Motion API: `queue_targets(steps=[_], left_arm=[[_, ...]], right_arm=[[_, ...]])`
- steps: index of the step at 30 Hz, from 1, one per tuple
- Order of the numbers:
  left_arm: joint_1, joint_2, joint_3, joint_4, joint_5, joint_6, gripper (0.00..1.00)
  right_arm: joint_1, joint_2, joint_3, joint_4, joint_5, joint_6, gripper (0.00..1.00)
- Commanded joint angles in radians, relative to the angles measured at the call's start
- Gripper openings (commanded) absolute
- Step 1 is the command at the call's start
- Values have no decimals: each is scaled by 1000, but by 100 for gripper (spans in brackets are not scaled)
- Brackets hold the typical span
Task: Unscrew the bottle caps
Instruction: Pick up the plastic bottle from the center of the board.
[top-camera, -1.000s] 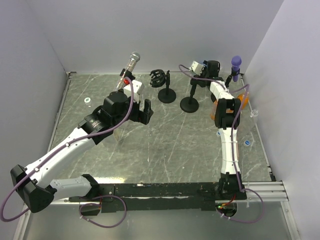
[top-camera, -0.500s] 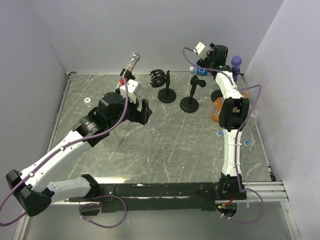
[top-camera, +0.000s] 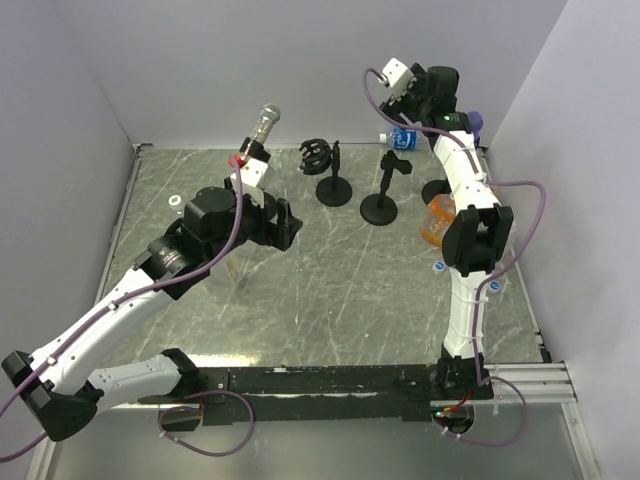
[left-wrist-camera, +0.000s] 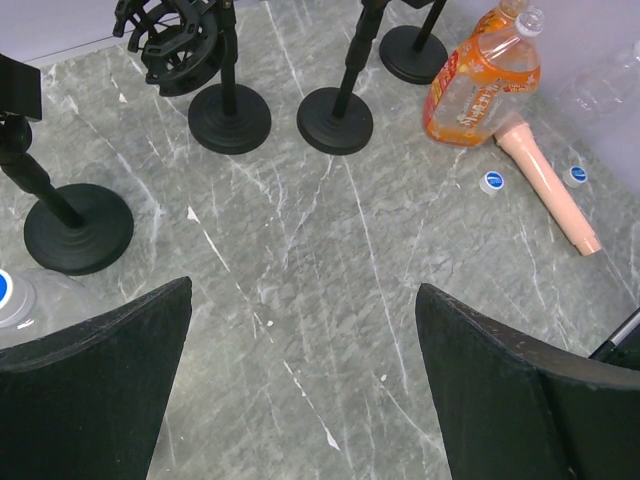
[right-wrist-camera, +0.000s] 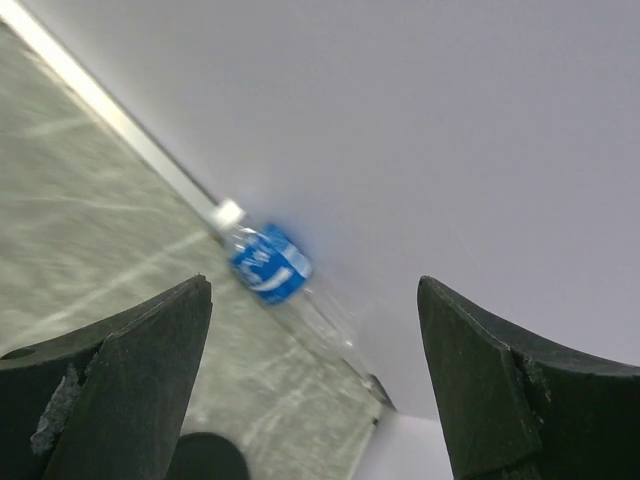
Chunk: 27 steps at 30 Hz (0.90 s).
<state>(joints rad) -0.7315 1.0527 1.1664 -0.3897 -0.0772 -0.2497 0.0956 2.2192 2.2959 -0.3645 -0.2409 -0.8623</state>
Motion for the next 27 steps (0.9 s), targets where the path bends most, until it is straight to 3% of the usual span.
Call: queue_targets(steps=[1,9,14,21,24,27], left_arm=[[4,-31,36,-6,22,-3,97],[4,-65,101,-190,-108,-6,97],[6,-89,179,-392,-277,-66,97],[36,-63,190,-567,-456,-161,97],[89,-54,176,-563,-429,-178,97],[109,-77,168,-531,-432,-178,97]], right_arm=[[26,-119,28,-160,-155,72,91],[62,-355,-48,-487,-564,121,92],[107,-562,-294,-502,-762,210,91],[239,-650,-440,-536,-883,261,91],[334,-650,-516,-447,-908,330,90],[441,-572,-507,-328,-818,477,89]])
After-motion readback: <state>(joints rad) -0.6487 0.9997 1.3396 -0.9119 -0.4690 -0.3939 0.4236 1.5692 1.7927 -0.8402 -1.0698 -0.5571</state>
